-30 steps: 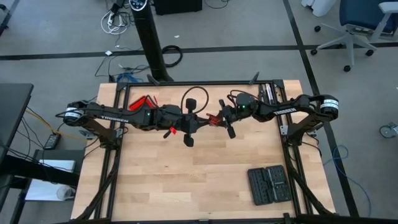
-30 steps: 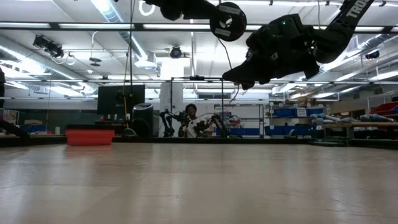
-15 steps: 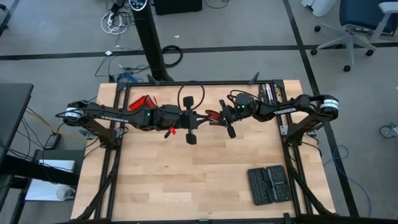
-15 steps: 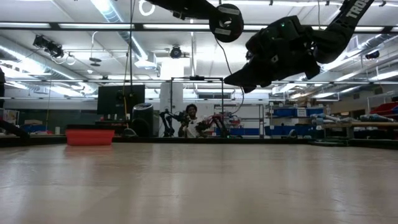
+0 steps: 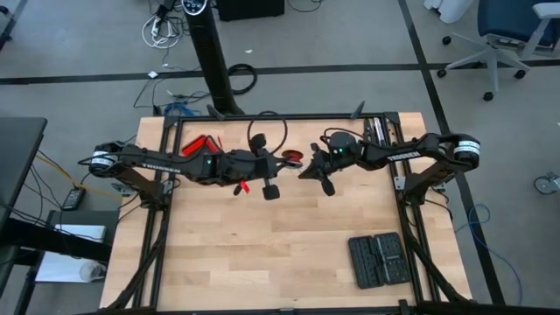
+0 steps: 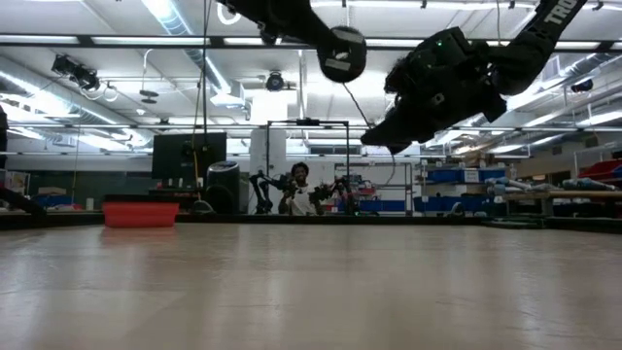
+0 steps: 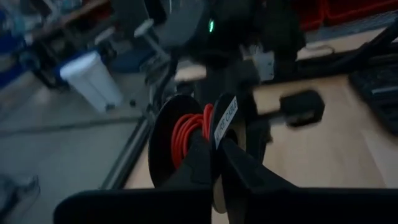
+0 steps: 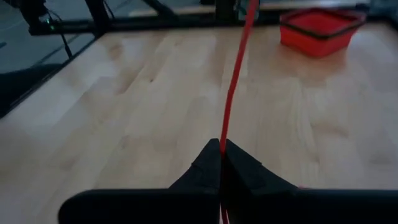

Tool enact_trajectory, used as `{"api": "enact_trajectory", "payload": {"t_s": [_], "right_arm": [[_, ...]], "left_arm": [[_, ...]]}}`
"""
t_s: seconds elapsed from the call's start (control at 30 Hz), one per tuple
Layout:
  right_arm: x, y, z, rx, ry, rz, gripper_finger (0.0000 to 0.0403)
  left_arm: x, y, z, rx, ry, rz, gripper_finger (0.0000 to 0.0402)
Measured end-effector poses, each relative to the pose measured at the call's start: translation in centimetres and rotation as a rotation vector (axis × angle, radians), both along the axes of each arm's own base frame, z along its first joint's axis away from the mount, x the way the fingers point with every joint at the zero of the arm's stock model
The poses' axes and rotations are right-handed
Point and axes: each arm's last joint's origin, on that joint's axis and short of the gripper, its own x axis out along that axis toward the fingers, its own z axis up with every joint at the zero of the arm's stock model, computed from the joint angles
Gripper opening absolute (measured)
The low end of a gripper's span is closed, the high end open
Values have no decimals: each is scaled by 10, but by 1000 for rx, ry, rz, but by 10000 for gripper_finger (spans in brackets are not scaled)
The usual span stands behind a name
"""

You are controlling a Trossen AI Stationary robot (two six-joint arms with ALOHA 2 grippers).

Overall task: Coil cords
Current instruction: Coil the wire to the spool

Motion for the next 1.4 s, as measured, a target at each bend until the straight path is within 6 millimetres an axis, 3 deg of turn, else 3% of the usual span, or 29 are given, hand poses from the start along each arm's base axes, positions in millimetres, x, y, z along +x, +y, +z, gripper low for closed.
{"api": "enact_trajectory", "payload": {"t_s": [0.2,0.47,0.7,0.87,1.13,1.4], "right_arm": [[-9,3,21,-80,41,-22,1],[-15,16,41,-194,-32,13,0],[-13,19,59,-199,-26,26,0],[-8,15,74,-212,11,49,0],[-6,5,89,-187,-37,85,0],[1,3,98,-205,-157,78,5]], "left_arm": [[-5,5,-13,-144,84,86,12],[-6,5,-17,-283,109,1,12],[-6,5,-19,-182,153,-63,12],[-10,6,-37,-88,206,-120,12],[-14,10,-60,-55,102,-170,12],[-15,22,-60,-82,-4,-230,12]]}}
